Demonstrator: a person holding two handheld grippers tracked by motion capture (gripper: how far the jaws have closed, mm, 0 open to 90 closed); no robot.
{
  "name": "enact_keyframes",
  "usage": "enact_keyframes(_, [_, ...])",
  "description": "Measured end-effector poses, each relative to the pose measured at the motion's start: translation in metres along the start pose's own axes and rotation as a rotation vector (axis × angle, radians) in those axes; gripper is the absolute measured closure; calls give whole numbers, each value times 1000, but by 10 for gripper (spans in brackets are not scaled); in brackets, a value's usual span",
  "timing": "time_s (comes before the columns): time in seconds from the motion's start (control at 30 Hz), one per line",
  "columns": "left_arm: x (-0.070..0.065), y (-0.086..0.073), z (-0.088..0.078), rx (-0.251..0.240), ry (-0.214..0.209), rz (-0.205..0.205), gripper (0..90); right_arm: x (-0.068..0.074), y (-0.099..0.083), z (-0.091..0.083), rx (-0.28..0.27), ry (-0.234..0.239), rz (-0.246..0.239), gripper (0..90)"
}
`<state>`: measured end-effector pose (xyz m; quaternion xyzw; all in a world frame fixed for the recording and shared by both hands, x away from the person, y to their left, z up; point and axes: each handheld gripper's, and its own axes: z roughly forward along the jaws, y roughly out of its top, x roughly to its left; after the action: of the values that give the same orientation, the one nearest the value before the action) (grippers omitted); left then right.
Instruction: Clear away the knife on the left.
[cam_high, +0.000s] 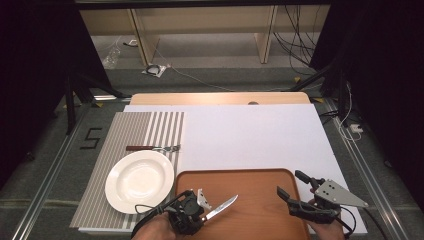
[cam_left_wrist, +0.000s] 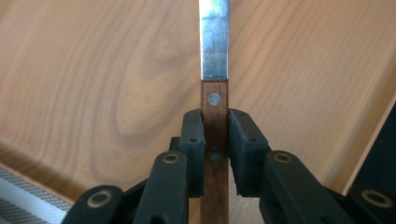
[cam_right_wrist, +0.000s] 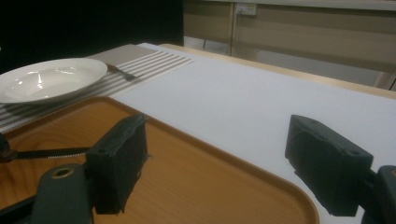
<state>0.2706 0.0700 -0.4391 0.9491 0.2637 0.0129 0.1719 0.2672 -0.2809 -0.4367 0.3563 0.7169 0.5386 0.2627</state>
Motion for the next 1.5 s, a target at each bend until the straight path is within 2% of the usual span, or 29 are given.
enact_keyframes(0.27, [-4, 1, 6, 27, -19, 0, 765, 1, 0, 0, 3, -3, -4, 219])
enact_keyframes(0.53, [-5, 1, 9, 52, -16, -11, 765, 0, 0, 0, 4, -2, -2, 219])
enact_keyframes(1.2, [-3, -6, 17, 114, -16, -63, 761, 1, 0, 0, 5, 0, -3, 219])
enact_keyframes(1.27, [-3, -6, 16, 102, -13, -73, 735, 1, 0, -1, 5, 0, -2, 218])
enact_keyframes(1.33, [-4, -5, 14, 95, -18, -67, 627, 1, 0, -1, 6, -1, -2, 218])
enact_keyframes(1.4, [-6, -3, 11, 64, -6, -66, 597, 1, 0, -2, 3, -2, -6, 219])
enact_keyframes(1.43, [-10, 0, 7, 10, -3, -49, 600, 1, 1, -2, 1, -2, -6, 219])
enact_keyframes(1.47, [-10, 0, 7, 10, -3, -49, 609, 1, 1, -2, 1, -2, -6, 219])
enact_keyframes(1.5, [-11, 1, 6, -21, -5, -45, 641, 1, 0, -1, 0, -2, -1, 218])
